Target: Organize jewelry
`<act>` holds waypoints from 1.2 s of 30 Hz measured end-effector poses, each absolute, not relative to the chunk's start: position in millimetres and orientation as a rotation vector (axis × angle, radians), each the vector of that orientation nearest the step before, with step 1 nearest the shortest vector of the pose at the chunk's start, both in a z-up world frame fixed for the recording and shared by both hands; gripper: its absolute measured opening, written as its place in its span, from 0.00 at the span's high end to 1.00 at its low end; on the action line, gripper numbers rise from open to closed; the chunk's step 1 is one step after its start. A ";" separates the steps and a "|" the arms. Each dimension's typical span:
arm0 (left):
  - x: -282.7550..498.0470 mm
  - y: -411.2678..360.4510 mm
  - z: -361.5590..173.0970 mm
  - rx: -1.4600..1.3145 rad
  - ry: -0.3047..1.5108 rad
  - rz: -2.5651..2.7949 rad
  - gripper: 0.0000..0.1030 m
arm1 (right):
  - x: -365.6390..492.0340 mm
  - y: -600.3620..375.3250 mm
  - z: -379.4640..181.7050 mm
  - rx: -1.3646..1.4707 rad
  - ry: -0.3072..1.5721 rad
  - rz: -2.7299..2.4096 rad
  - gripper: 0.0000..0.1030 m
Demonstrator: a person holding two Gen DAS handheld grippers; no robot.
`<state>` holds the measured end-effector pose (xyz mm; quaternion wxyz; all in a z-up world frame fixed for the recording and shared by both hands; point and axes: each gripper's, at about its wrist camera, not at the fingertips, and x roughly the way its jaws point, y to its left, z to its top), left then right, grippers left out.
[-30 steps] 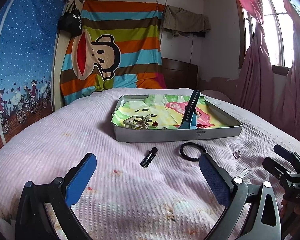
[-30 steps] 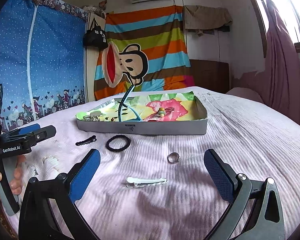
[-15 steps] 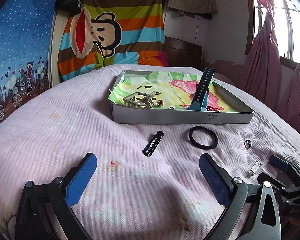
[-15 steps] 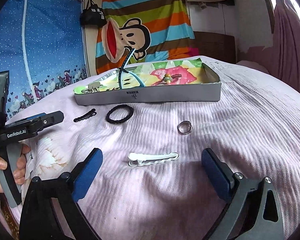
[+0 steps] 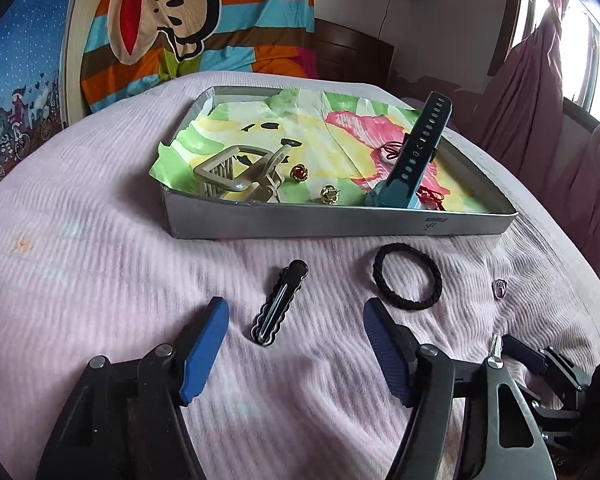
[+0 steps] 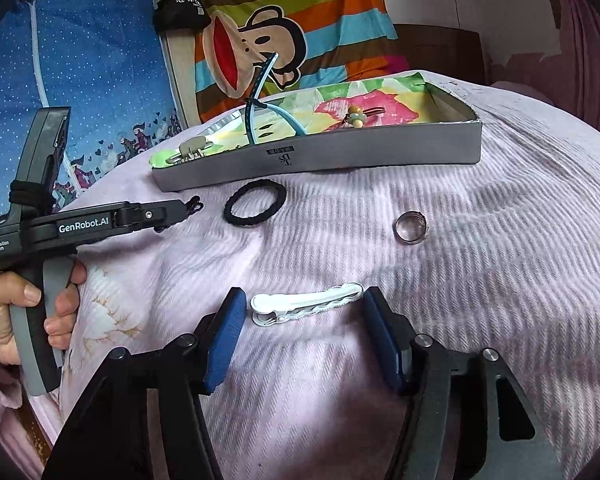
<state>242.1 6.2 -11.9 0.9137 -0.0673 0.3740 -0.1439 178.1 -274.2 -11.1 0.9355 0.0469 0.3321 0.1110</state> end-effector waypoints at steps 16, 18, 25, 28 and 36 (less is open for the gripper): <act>243.5 12.6 -35.5 -0.214 0.796 -0.340 0.83 | 186.5 -258.7 -23.2 0.094 0.667 0.289 0.52; 244.0 12.2 -38.2 -0.226 0.809 -0.359 0.90 | 184.9 -259.7 -23.6 0.099 0.657 0.298 0.57; 237.5 8.0 -40.3 -0.242 0.811 -0.408 0.96 | 185.9 -268.2 -28.5 0.143 0.649 0.299 0.76; 233.9 6.0 -40.6 -0.240 0.810 -0.414 0.96 | 185.8 -269.3 -30.9 0.152 0.644 0.296 0.80; 215.5 -2.4 -37.0 -0.178 0.762 -0.404 0.96 | 184.0 -263.7 -32.4 0.121 0.642 0.245 0.85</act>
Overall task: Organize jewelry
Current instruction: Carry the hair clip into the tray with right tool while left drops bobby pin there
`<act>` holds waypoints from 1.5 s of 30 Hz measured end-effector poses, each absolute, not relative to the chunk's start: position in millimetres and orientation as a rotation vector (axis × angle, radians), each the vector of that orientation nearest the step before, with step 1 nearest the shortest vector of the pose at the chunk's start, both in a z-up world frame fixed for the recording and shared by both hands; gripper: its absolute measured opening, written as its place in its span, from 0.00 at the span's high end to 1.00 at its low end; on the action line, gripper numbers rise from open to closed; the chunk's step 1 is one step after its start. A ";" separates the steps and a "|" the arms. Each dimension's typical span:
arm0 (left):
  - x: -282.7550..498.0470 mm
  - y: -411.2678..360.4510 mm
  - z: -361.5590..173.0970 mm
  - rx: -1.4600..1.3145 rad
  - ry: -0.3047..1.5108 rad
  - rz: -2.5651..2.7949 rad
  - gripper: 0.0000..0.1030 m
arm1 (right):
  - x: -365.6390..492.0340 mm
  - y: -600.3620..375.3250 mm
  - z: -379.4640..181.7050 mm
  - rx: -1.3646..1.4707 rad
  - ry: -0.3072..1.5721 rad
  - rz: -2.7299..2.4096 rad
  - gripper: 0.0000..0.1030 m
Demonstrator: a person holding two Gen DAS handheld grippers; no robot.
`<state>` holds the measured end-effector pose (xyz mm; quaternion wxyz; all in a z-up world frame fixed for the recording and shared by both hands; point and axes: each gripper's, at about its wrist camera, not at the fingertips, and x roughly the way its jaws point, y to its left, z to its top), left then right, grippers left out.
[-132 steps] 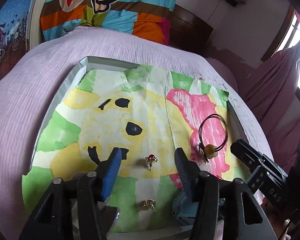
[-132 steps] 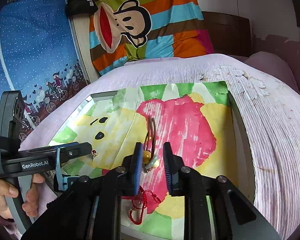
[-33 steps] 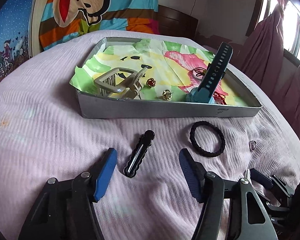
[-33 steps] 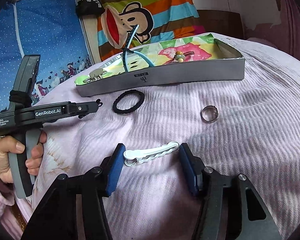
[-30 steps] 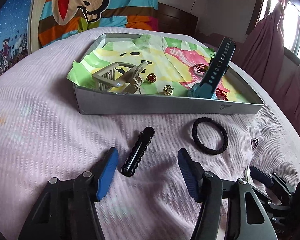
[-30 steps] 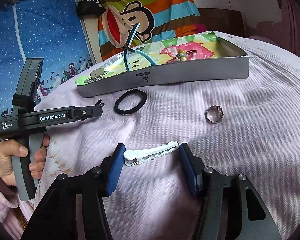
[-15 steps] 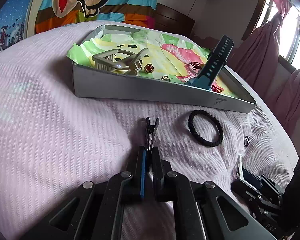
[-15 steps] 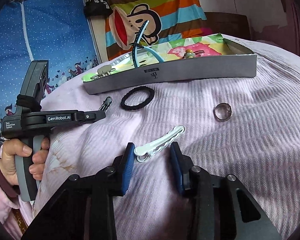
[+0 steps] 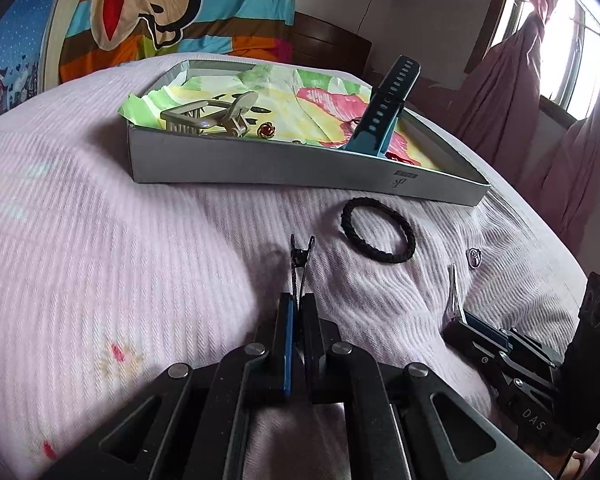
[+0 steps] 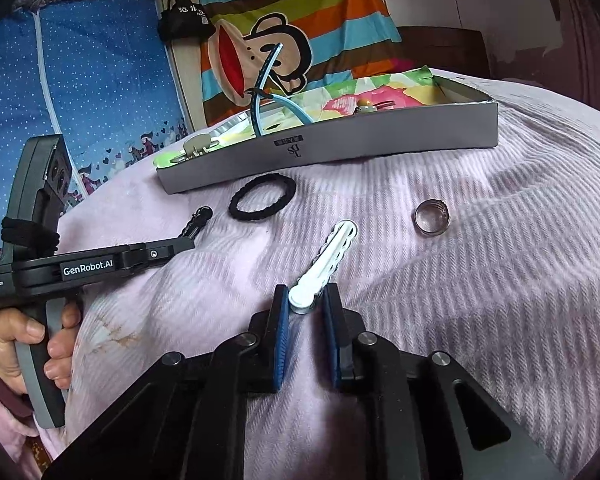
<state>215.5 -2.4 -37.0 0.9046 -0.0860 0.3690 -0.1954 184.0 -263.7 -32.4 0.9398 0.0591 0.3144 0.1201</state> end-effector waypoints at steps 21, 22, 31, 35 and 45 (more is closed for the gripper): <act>173.2 -2.9 -3.8 -0.176 0.579 -0.420 0.96 | 153.5 -248.3 20.9 -0.017 0.590 0.218 0.85; 172.9 -2.5 -0.6 -0.187 0.573 -0.425 0.96 | 152.2 -249.0 26.1 -0.021 0.581 0.218 0.85; 188.6 2.8 23.8 -0.233 0.551 -0.416 0.96 | 157.7 -248.4 68.5 -0.033 0.488 0.246 0.85; 207.3 11.3 44.0 -0.245 0.537 -0.382 0.96 | 173.9 -247.3 75.2 -0.022 0.456 0.278 0.85; 295.1 13.4 77.4 -0.196 0.560 -0.309 0.96 | 263.6 -266.6 97.6 -0.004 0.444 0.321 0.85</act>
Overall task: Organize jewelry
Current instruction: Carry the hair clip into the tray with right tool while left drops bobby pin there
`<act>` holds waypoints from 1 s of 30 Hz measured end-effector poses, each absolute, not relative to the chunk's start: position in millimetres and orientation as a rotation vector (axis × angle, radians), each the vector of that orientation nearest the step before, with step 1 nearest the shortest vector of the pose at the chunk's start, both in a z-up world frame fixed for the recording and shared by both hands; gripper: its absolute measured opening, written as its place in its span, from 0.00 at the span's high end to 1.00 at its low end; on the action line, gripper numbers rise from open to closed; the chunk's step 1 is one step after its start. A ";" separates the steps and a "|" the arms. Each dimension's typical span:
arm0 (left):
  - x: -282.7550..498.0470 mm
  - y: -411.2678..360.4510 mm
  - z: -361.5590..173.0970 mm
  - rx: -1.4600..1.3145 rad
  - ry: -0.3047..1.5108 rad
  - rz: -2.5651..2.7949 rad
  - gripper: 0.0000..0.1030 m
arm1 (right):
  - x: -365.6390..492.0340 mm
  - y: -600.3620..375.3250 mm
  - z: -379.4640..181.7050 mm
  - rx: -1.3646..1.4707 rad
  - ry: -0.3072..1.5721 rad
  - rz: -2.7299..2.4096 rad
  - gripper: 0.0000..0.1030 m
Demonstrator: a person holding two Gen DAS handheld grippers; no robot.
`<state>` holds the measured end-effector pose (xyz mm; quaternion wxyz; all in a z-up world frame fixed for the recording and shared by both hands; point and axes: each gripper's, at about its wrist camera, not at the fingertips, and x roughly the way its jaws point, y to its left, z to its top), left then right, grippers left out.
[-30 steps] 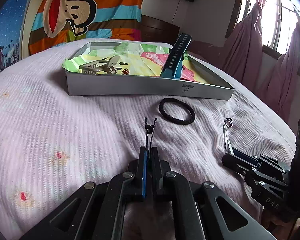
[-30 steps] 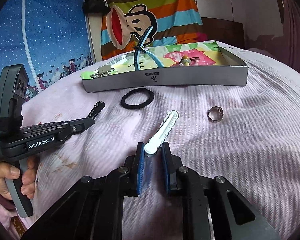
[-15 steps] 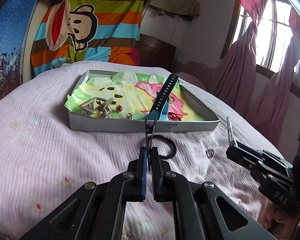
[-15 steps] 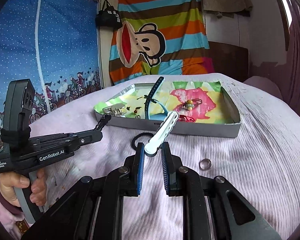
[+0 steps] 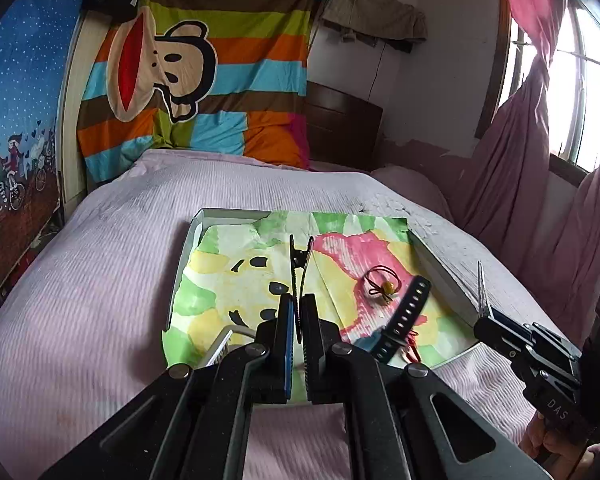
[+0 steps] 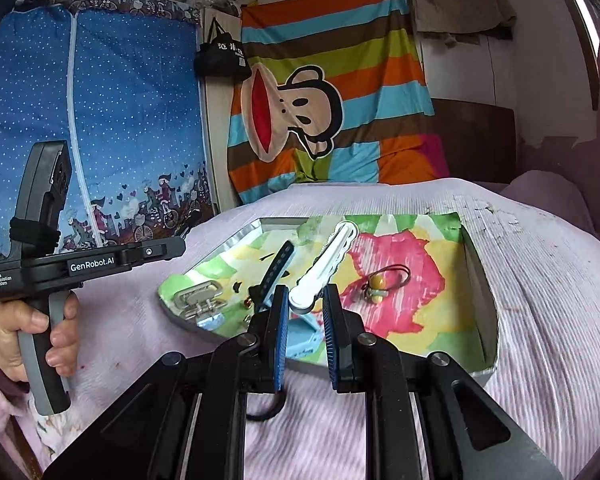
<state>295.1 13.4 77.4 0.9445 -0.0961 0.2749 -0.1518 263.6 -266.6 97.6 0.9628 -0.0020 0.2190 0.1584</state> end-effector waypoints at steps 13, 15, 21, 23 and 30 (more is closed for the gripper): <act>395.9 -20.8 46.5 -0.226 0.851 -0.350 0.96 | 391.6 -264.3 56.2 -0.025 0.764 0.356 0.85; 401.5 -23.8 38.4 -0.233 0.884 -0.346 0.96 | 397.6 -262.1 45.7 -0.034 0.804 0.355 0.85; 408.7 -35.7 16.1 -0.208 0.972 -0.326 0.96 | 406.9 -263.3 26.7 0.001 0.878 0.339 0.85; 405.6 -37.4 16.4 -0.197 0.956 -0.327 0.96 | 406.0 -265.5 24.8 0.013 0.878 0.344 0.85; 391.9 -26.1 28.6 -0.210 0.885 -0.304 0.95 | 393.8 -278.6 34.0 0.042 0.808 0.321 0.81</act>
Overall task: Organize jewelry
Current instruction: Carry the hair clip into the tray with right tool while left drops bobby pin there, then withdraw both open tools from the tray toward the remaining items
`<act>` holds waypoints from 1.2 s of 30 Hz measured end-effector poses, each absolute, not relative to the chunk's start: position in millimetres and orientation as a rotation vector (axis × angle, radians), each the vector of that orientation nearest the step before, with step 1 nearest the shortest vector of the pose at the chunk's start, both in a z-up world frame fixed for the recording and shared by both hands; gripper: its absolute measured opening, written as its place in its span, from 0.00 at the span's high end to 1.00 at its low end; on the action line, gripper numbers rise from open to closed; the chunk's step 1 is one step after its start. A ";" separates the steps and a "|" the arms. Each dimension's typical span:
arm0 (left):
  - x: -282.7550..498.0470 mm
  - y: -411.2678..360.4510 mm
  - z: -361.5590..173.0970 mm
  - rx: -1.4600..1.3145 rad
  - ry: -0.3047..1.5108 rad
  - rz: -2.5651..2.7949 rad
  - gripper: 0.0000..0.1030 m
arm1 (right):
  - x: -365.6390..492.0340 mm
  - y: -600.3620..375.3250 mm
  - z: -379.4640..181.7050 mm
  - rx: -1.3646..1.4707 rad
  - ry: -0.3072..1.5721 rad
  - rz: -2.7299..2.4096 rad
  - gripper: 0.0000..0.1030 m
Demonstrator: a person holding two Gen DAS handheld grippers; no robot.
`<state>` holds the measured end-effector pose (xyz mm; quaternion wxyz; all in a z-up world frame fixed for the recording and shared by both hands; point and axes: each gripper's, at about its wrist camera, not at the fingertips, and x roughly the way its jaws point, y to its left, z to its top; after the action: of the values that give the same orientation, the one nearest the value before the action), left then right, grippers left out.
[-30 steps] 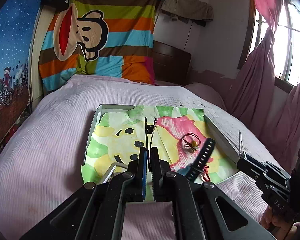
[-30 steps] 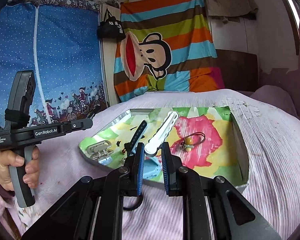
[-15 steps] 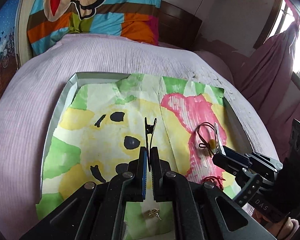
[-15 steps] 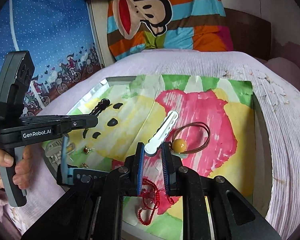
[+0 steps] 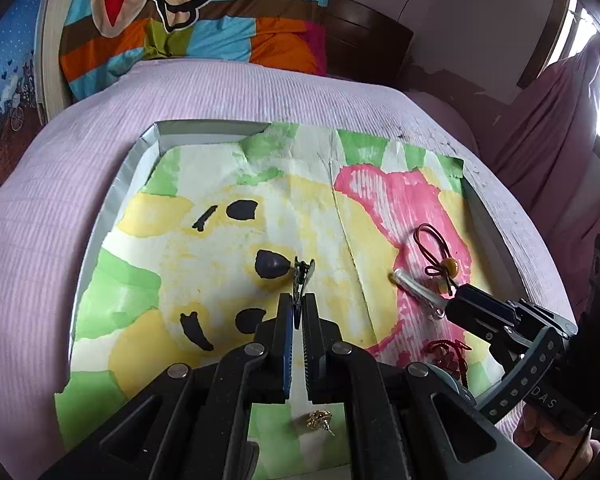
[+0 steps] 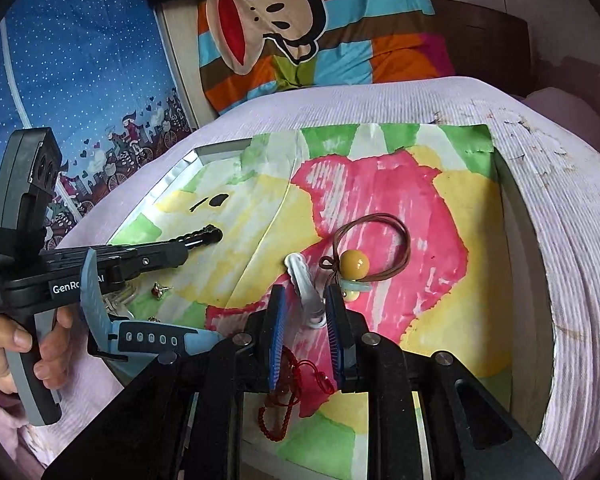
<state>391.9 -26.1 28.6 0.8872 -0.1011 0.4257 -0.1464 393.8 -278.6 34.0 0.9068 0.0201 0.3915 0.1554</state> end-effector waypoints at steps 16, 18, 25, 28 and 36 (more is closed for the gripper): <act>292.7 -2.6 68.8 -0.258 0.565 -0.276 0.23 | 287.4 -301.0 92.8 0.076 0.450 0.206 0.20; 274.8 -1.9 71.4 -0.249 0.512 -0.271 0.15 | 271.3 -303.4 96.0 0.082 0.414 0.200 0.14; 228.6 2.1 71.8 -0.253 0.389 -0.260 0.00 | 215.6 -308.3 107.3 0.070 0.295 0.166 0.01; 213.9 5.6 69.3 -0.261 0.357 -0.238 0.00 | 195.5 -309.3 109.1 0.062 0.263 0.156 0.01; 179.8 5.6 57.8 -0.221 0.301 -0.222 0.00 | 150.4 -305.7 107.2 0.026 0.203 0.139 0.01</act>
<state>179.8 5.6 57.8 0.9765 -0.1097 0.1494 -0.1101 150.4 -305.7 107.2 0.9924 0.0130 0.1011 0.0694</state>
